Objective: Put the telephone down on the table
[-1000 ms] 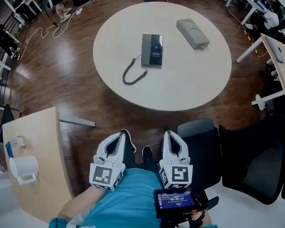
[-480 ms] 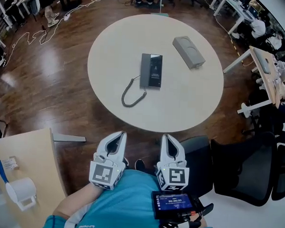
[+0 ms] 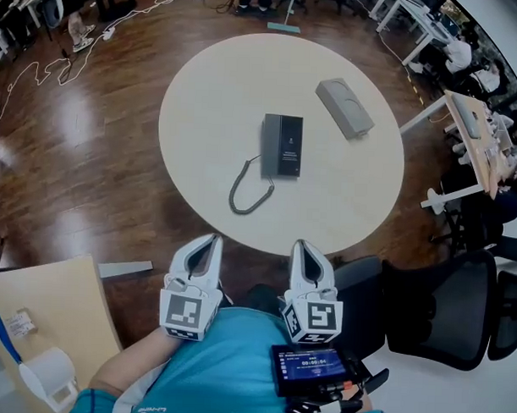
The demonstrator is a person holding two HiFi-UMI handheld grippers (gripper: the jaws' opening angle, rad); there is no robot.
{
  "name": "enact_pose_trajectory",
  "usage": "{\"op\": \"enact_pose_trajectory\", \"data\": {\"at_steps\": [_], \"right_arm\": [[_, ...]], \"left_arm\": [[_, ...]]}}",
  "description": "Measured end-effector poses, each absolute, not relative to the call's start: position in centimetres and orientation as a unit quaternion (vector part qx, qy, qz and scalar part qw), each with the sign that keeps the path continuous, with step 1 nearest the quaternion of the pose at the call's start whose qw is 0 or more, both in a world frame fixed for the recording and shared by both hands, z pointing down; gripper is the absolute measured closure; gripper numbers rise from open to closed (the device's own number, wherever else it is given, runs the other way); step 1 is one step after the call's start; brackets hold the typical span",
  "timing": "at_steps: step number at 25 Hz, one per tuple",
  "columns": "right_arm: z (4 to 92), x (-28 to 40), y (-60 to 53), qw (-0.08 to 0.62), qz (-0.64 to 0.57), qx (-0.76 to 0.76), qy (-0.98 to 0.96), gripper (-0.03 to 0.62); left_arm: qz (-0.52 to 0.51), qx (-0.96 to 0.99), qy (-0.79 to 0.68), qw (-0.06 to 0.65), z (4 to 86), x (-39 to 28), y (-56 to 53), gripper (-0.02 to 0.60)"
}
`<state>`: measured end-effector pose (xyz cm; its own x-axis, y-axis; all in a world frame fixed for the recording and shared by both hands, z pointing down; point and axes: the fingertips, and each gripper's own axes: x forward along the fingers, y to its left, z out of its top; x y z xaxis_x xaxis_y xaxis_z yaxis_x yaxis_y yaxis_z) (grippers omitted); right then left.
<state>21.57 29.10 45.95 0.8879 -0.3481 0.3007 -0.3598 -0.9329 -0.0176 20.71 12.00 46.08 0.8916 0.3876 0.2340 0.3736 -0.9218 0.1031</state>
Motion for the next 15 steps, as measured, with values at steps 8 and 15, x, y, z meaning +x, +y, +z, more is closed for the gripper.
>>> {"op": "enact_pose_trajectory", "data": {"at_steps": [8, 15], "right_arm": [[47.5, 27.1, 30.6, 0.002, 0.164, 0.97, -0.179, 0.6], [48.1, 35.2, 30.8, 0.009, 0.17, 0.957, -0.234, 0.6]], "left_arm": [[0.122, 0.976, 0.181, 0.015, 46.6, 25.5, 12.0, 0.565], [0.125, 0.981, 0.145, 0.004, 46.0, 32.0, 12.5, 0.563]]}}
